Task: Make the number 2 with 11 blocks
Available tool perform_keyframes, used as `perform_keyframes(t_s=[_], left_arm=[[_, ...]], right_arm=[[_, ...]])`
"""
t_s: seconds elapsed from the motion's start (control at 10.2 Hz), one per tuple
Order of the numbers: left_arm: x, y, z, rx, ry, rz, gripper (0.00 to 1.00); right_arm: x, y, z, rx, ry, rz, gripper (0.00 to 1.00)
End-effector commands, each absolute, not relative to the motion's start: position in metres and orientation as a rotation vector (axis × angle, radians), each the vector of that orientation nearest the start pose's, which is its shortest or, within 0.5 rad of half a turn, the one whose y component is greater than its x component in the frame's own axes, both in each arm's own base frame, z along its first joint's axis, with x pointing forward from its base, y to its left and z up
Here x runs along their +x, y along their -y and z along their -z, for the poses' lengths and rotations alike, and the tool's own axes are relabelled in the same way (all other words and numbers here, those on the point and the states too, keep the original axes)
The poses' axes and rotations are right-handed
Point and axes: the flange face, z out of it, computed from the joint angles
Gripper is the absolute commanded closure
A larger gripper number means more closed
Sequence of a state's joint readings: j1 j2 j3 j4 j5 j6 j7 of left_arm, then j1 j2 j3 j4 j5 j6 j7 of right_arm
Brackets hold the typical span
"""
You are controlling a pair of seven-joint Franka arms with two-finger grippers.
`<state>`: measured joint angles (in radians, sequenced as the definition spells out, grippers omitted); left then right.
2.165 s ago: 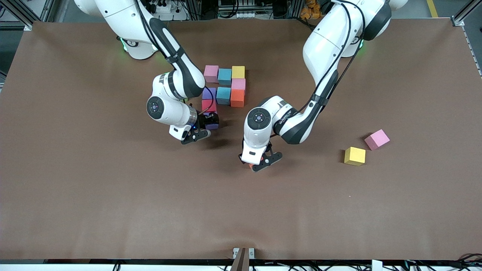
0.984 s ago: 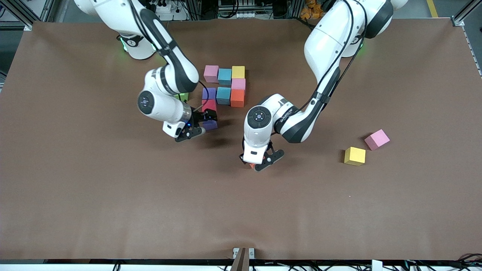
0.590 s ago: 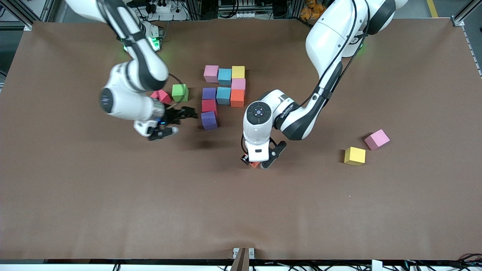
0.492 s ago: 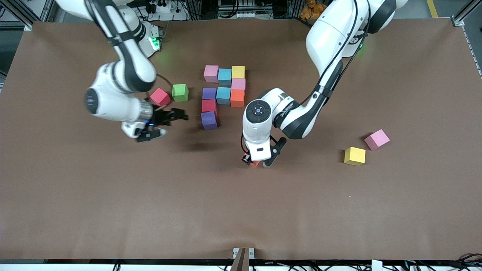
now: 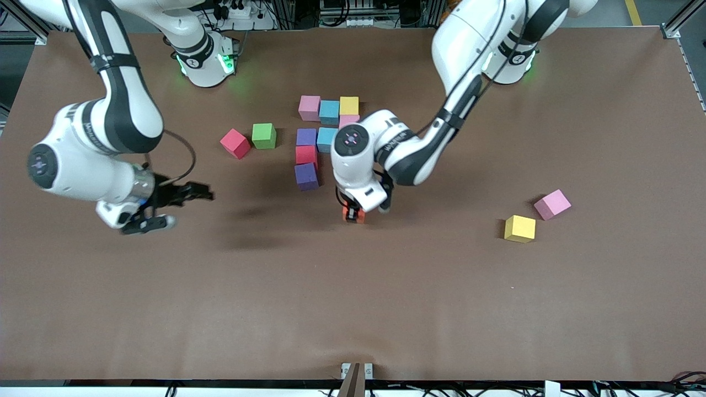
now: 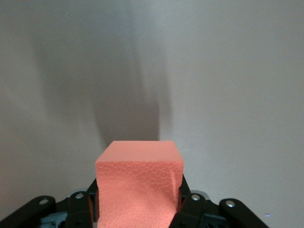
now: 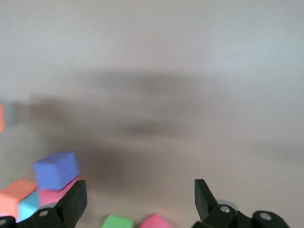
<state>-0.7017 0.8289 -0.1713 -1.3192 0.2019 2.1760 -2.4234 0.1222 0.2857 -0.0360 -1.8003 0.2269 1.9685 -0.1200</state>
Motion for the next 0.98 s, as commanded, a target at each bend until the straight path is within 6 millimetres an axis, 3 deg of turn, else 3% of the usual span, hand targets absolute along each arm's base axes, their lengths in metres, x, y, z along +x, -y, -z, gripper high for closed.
perform_keyframes(t_s=[0.0,0.3,0.39,0.49,0.79,0.89], left_arm=[[0.487,0.558,-0.243,-2.176,2.296,0.063,1.00],[0.458,0.581,-0.229,-2.165,2.286,0.054,1.00],[0.452,0.586,-0.224,-2.126,2.319,0.063,1.00],[0.439,0.594,-0.218,-2.133,2.302,0.070,1.00],[0.429,0.601,-0.210,-2.141,2.290,0.068,1.00],[0.427,0.603,-0.209,-2.152,2.282,0.068,1.00]], right_arm=[[0.659,-0.036,-0.403,-3.044,0.140,-0.081,0.00],[0.677,0.005,-0.435,-3.164,0.139,0.042,0.00],[0.678,0.011,-0.449,-3.197,0.150,0.083,0.00],[0.675,0.014,-0.468,-3.207,0.140,0.139,0.00],[0.649,0.051,-0.533,-3.203,-0.037,0.255,0.00],[0.642,0.058,-0.543,-3.198,-0.114,0.244,0.00]])
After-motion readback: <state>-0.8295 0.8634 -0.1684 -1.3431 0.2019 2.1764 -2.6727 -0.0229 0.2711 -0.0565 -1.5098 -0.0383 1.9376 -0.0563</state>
